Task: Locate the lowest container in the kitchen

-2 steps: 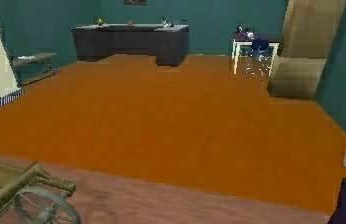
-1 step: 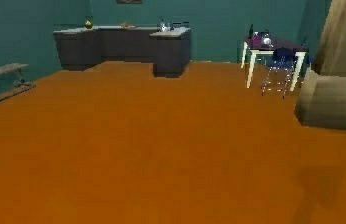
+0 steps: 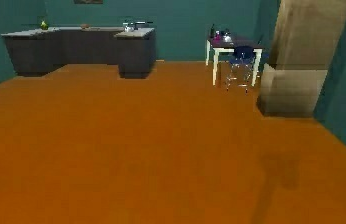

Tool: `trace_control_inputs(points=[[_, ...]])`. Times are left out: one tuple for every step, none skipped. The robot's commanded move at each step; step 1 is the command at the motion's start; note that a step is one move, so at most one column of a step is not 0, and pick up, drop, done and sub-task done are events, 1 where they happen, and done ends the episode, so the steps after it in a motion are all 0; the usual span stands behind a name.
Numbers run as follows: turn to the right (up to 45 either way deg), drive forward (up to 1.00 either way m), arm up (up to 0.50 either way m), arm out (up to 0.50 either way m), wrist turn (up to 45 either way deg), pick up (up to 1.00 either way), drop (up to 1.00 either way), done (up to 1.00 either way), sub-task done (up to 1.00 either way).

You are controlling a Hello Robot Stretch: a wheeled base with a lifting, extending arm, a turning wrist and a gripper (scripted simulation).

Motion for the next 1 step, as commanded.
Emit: trace_control_inputs(points=[[0.0, 0.15, 0.0, 0.0, 0.0, 0.0, 0.0, 0.0, 0.0]])
